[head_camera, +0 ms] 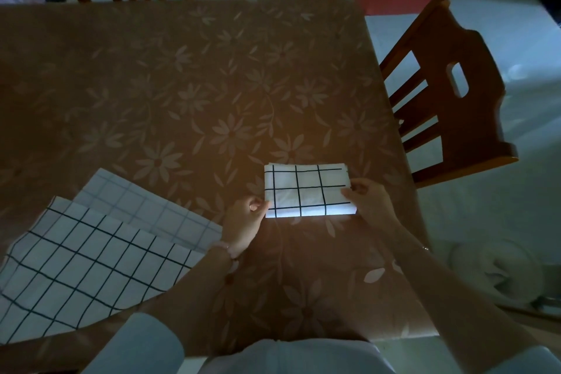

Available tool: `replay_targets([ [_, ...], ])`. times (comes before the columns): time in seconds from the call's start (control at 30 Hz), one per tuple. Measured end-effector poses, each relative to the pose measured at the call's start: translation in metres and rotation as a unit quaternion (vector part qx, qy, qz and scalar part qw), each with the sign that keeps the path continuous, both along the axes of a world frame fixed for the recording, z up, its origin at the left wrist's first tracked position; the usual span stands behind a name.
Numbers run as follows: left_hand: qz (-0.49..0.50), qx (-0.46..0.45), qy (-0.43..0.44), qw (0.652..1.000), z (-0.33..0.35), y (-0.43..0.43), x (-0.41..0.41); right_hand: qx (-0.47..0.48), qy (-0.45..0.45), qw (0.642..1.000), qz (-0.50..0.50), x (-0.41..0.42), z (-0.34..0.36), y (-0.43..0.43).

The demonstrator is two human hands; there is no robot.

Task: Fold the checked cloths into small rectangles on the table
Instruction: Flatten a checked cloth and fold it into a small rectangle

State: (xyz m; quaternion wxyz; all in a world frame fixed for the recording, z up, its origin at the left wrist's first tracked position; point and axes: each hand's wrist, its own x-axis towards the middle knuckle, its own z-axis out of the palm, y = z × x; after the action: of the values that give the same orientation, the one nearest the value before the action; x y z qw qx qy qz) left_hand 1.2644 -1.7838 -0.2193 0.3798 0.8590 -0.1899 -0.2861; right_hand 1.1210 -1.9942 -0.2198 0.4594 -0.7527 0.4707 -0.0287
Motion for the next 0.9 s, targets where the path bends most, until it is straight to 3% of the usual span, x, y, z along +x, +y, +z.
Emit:
replay_targets([
  [0.5,0.001,0.136,-0.094,0.986,-0.005,-0.014,0.0,-0.082,0.072,0.993,-0.036,0.0,0.0,0.011],
  [0.9,-0.009,0.103,-0.14,0.985,-0.016,-0.013,0.004,-0.147,0.081,0.985,-0.028,-0.001,0.0,0.015],
])
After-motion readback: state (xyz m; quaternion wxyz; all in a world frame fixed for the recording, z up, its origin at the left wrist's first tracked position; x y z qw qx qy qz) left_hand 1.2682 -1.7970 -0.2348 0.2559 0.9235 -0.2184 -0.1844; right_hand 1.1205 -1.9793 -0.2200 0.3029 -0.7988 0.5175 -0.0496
